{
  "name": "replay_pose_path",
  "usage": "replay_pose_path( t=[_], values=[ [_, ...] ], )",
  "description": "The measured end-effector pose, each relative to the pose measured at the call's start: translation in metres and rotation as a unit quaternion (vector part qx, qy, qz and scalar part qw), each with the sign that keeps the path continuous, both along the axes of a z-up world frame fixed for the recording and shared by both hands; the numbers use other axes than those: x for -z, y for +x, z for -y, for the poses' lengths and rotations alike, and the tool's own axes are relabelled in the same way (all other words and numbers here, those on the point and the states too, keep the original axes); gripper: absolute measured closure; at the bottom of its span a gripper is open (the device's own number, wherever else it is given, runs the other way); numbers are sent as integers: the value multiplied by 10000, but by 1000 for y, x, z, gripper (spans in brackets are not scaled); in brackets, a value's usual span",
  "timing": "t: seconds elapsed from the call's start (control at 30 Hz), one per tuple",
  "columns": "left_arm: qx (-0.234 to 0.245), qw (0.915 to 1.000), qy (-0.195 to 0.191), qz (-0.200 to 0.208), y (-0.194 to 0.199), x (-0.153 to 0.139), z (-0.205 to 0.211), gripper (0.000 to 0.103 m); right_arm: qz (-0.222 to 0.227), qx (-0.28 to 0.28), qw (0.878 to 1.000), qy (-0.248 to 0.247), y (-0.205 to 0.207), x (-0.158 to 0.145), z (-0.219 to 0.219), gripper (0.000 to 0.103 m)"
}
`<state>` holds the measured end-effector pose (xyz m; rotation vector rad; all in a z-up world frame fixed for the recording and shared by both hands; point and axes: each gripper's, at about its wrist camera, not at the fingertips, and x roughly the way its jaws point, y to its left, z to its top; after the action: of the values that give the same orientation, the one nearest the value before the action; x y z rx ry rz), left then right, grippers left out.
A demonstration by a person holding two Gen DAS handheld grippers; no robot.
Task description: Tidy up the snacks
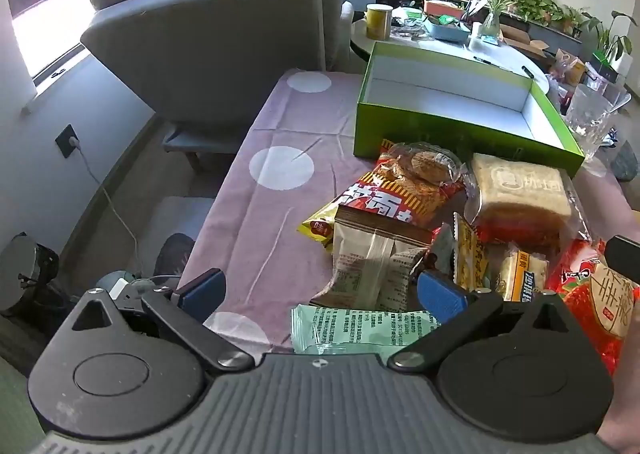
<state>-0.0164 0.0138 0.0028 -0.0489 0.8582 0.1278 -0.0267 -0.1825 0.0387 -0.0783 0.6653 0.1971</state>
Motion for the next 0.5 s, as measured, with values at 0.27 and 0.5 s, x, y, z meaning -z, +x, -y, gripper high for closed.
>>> replay_pose_path(
  t=[0.27,0.5],
  values=[
    [87,9999,-85,118,-1,-3,1,0,19,105,9999,-3,0,-1,-2,14],
    [151,9998,-75,139,4,-4,4,0,18,248,9997,50,8,2,9,14]
  ],
)
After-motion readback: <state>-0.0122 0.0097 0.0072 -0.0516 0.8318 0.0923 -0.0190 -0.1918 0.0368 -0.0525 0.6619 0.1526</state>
